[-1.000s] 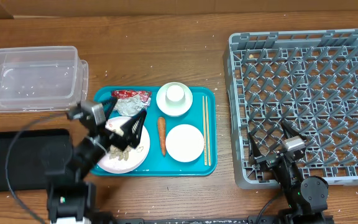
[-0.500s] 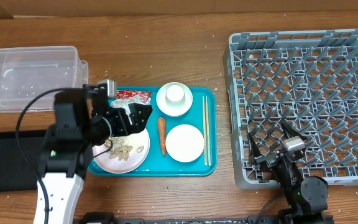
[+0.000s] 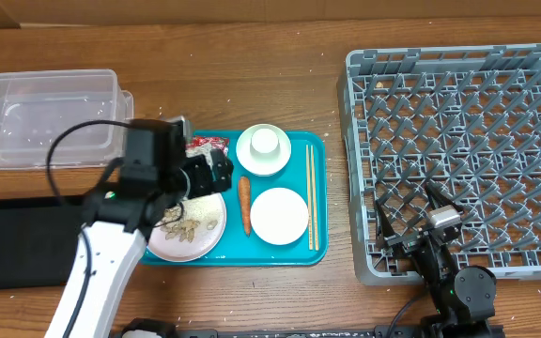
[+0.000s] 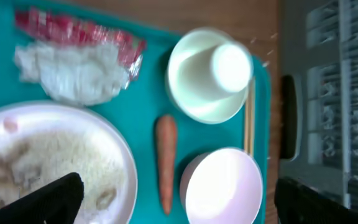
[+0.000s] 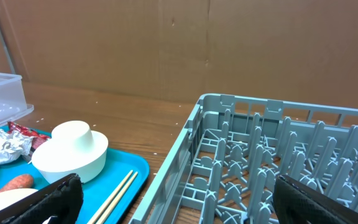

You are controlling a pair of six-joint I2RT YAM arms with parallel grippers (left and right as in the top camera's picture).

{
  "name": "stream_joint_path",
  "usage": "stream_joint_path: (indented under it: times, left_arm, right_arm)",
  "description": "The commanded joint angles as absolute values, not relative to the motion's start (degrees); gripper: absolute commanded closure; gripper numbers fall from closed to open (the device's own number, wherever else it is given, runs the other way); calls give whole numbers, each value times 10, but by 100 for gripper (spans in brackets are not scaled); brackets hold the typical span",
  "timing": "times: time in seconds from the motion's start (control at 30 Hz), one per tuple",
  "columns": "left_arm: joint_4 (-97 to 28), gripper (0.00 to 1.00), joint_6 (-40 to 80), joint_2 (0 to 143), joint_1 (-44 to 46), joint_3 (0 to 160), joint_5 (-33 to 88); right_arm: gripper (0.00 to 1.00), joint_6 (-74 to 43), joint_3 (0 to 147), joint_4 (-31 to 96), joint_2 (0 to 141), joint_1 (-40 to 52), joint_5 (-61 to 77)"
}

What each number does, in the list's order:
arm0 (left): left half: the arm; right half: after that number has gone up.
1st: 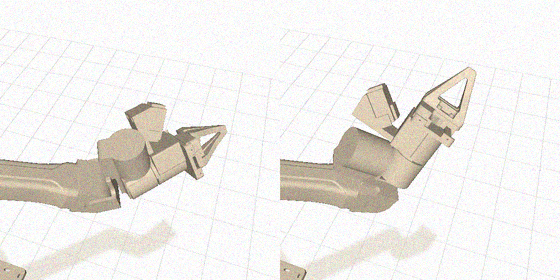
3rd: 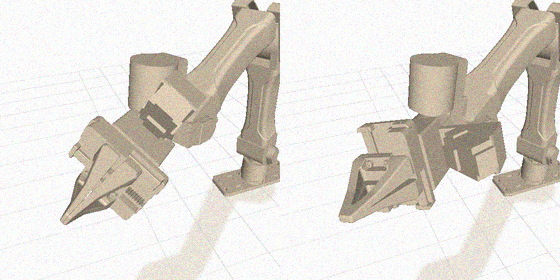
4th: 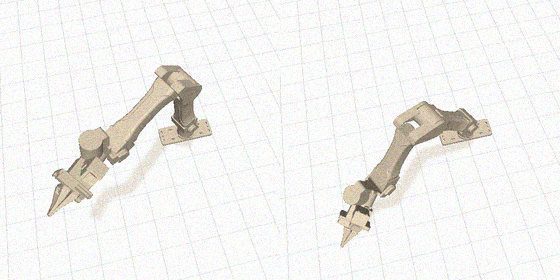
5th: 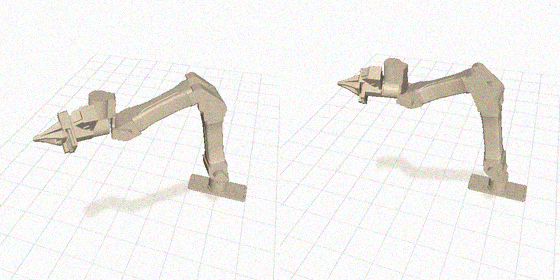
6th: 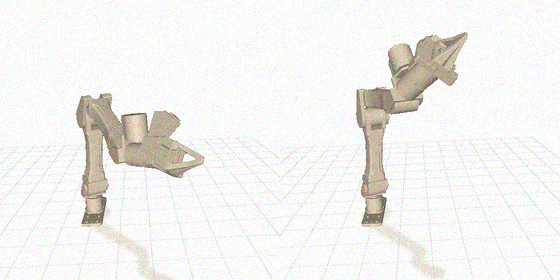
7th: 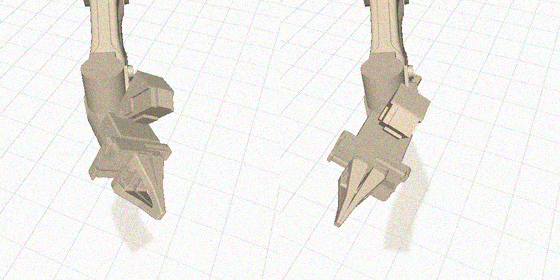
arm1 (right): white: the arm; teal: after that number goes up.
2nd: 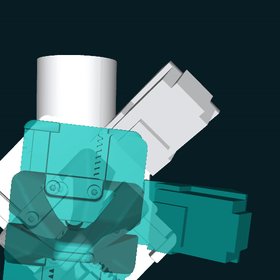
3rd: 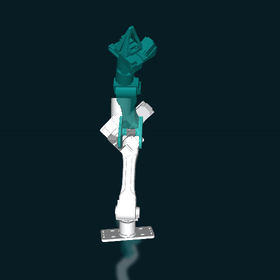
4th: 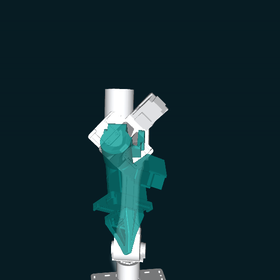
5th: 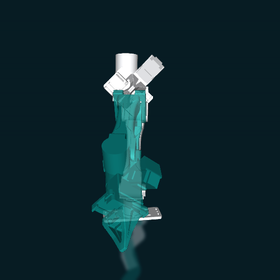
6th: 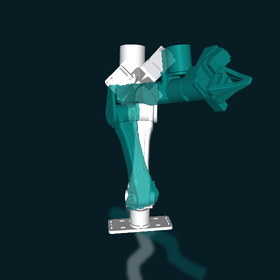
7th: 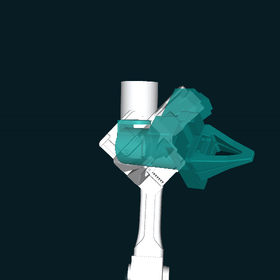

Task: Sort waste into correct bins and load items into the dishwasher
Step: 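Lower the left gripper and grasp the rim of the white plate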

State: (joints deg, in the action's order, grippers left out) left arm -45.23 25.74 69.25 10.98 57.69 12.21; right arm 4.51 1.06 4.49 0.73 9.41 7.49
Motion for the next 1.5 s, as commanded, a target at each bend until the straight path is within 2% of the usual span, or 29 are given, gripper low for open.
stream_joint_path:
  times: [0.0, 0.2, 0.53, 0.67, 0.87, 1.0, 1.47]
  left_arm:
    - [-468, 0, 331, 728, 155, 590, 30]
    - [-486, 0, 388, 790, 203, 590, -59]
    - [-455, 0, 394, 861, 184, 590, -38]
    - [-441, 0, 284, 895, 182, 597, 42]
    - [-586, 0, 245, 984, 157, 699, 70]
    - [-614, 0, 239, 1009, 158, 721, 69]
    - [-591, 0, 247, 1058, 169, 721, 40]
  right_arm:
    - [0, 45, 5, 42, 2, 92, 74]
    - [0, 45, 5, 42, 2, 92, 74]
    - [0, 45, 5, 42, 2, 92, 74]
    - [0, 45, 5, 42, 2, 92, 74]
    - [0, 45, 5, 42, 2, 92, 74]
    - [0, 45, 5, 42, 2, 92, 74]
    - [0, 45, 5, 42, 2, 92, 74]
